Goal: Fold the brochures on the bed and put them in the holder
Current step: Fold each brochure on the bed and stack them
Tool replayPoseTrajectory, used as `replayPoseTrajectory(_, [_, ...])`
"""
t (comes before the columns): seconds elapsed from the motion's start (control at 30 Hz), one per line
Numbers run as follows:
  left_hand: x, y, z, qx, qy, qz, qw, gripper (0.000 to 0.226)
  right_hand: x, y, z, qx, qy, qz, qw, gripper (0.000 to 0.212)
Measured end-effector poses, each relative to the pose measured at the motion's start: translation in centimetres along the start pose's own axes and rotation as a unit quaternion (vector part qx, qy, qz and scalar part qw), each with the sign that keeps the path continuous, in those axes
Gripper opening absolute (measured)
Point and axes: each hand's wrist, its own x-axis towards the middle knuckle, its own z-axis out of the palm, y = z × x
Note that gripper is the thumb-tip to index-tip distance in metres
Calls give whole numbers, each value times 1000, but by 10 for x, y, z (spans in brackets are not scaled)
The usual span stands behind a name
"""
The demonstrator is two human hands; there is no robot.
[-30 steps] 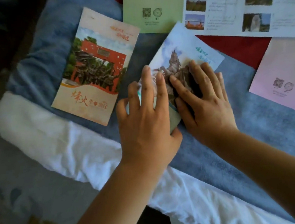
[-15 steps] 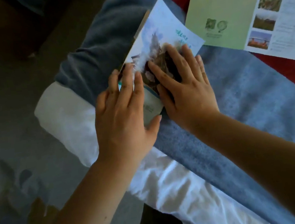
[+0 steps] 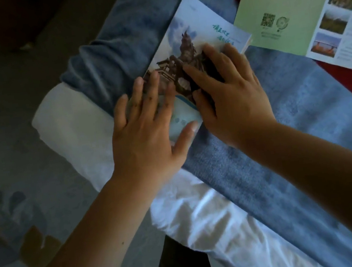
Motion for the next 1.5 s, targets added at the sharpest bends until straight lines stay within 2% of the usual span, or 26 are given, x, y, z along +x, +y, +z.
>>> replayPoseTrajectory(0.1, [1,-1,-4,6,7,12,1000,68,16,1,-15,-11,-18,5,1000,54])
replayPoseTrajectory(0.23, [10,-3,-3,-14,-49,33,998,67,25,3,-11,-3,-75,38,996,67])
replayPoseTrajectory(0.33, [15,-4,5,-12,-71,31,997,67,14,3,9,-30,-45,22,998,62])
replayPoseTrajectory(0.5, [18,-3,16,-20,-59,21,998,68,13,6,34,-84,0,25,996,61])
replayPoseTrajectory(0.67, [16,-1,19,-34,-33,20,999,66,12,10,35,-86,3,14,996,61])
replayPoseTrajectory(0.9, [3,15,19,16,-9,5,1000,63,11,11,37,-61,35,0,998,60])
replayPoseTrajectory(1.03, [6,24,7,9,36,37,999,77,5,9,34,-44,56,0,997,59])
replayPoseTrajectory(1.13, [12,51,1,7,53,75,996,68,-15,22,21,-21,80,43,996,58])
replayPoseTrajectory(1.27, [20,107,3,-6,47,130,990,59,-61,76,-5,-50,85,103,990,59])
replayPoseTrajectory(1.5, [21,239,19,-13,18,218,976,63,-163,183,-39,-51,72,242,966,65])
